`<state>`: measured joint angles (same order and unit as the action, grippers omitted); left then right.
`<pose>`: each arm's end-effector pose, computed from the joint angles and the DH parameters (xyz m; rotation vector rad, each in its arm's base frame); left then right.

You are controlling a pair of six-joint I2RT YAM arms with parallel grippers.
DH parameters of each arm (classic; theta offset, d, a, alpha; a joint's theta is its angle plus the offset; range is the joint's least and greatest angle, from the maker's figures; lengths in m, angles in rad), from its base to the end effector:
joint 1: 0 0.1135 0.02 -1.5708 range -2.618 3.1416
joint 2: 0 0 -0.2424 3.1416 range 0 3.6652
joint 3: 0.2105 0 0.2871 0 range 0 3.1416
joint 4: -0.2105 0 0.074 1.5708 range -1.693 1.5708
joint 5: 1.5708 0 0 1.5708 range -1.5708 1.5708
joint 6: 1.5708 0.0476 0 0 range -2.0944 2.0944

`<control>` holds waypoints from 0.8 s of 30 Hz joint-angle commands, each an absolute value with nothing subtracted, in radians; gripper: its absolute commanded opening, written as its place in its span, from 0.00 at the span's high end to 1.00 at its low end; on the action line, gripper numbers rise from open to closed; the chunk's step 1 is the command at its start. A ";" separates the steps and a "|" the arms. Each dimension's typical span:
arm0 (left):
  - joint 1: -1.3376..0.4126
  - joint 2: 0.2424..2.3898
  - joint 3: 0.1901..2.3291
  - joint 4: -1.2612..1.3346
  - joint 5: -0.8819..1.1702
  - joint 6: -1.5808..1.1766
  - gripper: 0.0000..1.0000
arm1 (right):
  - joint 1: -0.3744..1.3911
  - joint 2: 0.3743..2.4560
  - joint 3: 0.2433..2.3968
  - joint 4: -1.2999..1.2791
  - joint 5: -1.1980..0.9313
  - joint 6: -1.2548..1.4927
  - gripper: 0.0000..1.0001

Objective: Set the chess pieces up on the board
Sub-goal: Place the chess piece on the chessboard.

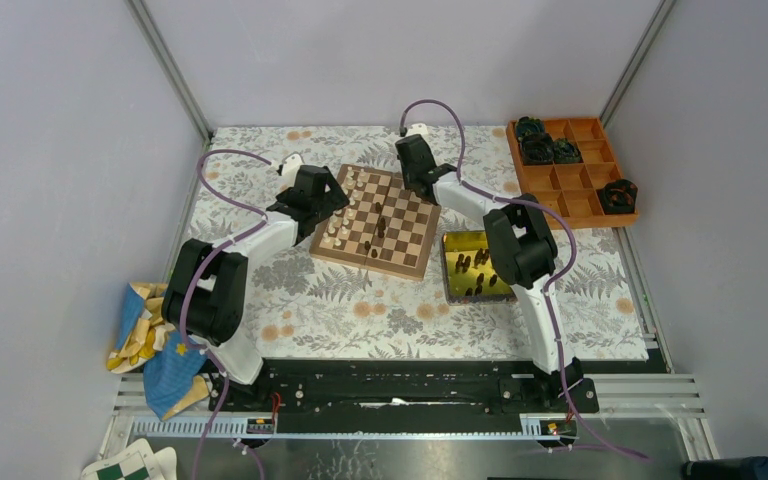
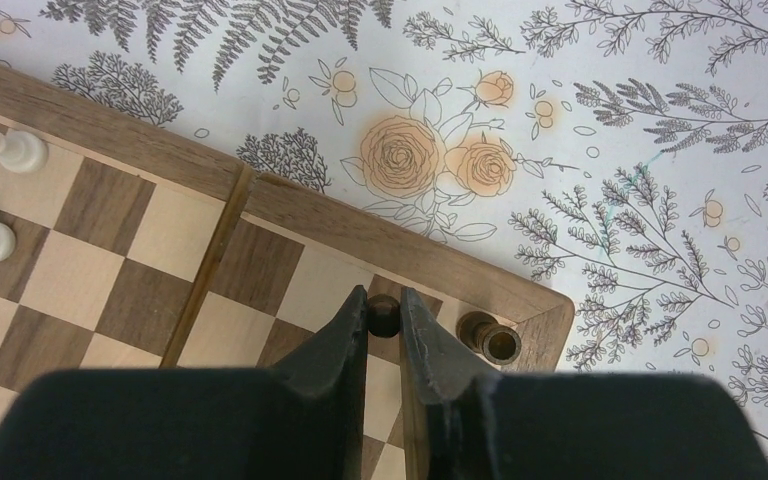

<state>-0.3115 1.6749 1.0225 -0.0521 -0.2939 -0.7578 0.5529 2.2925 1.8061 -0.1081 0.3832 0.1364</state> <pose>0.3810 -0.1082 0.1544 -0.6468 2.1557 -0.2431 0.4810 0.2759 0.1511 -0.2231 2.1052 -0.0067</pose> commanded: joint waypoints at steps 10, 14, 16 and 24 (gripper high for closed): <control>-0.308 1.681 1.030 -0.007 -0.293 -0.769 0.03 | 0.535 2.275 1.795 -0.103 0.383 0.156 1.00; -0.308 1.683 1.029 -0.006 -0.292 -0.770 0.03 | 0.531 2.276 1.795 -0.107 0.380 0.156 1.00; -0.308 1.682 1.029 -0.007 -0.292 -0.769 0.03 | 0.532 2.276 1.795 -0.109 0.380 0.156 1.00; -0.310 1.681 1.029 -0.008 -0.296 -0.770 0.03 | 0.526 2.288 1.806 -0.120 0.362 0.158 1.00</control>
<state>-0.3115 1.6749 1.0225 -0.0517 -0.2939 -0.7582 0.5358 2.2925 1.7950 -0.1230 0.3733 0.1474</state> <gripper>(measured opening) 0.971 0.189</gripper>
